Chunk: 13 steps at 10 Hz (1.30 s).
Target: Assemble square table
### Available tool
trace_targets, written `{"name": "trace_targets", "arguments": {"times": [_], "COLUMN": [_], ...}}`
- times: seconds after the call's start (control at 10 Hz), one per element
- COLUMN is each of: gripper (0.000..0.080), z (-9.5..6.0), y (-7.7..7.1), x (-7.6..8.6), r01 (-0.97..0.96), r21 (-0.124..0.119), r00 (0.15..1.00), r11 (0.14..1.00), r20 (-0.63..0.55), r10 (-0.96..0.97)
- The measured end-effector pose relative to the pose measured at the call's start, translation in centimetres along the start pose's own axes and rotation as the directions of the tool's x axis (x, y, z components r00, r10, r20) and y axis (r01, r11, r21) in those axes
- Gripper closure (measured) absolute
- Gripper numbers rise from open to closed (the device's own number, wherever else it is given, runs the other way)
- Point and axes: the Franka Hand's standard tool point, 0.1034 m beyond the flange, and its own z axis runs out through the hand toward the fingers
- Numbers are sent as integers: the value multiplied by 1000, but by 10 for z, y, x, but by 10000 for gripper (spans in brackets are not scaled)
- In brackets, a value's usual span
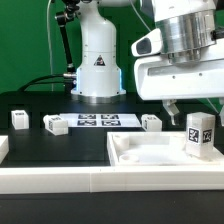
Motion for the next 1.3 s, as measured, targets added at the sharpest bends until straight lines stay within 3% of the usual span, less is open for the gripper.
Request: {"name": "trace_targets", "arguments": {"times": [0.5, 0.6, 0.7, 0.8, 1.1, 1.3], "gripper": [150, 150, 150, 150, 150, 150], "z": [2, 1, 0, -1, -3, -3], "y": [0, 0, -1, -1, -3, -5], "x": [1, 1, 1, 2, 5, 5], "r01": [357, 451, 578, 644, 834, 890], "r21": [0, -16, -51, -64, -76, -81], "r00": [934, 893, 816, 764, 549, 451], "r11": [934, 893, 815, 762, 547, 448], "r20": [1, 2, 1, 2, 20, 29], "r10": [-357, -451, -578, -645, -835, -892]}}
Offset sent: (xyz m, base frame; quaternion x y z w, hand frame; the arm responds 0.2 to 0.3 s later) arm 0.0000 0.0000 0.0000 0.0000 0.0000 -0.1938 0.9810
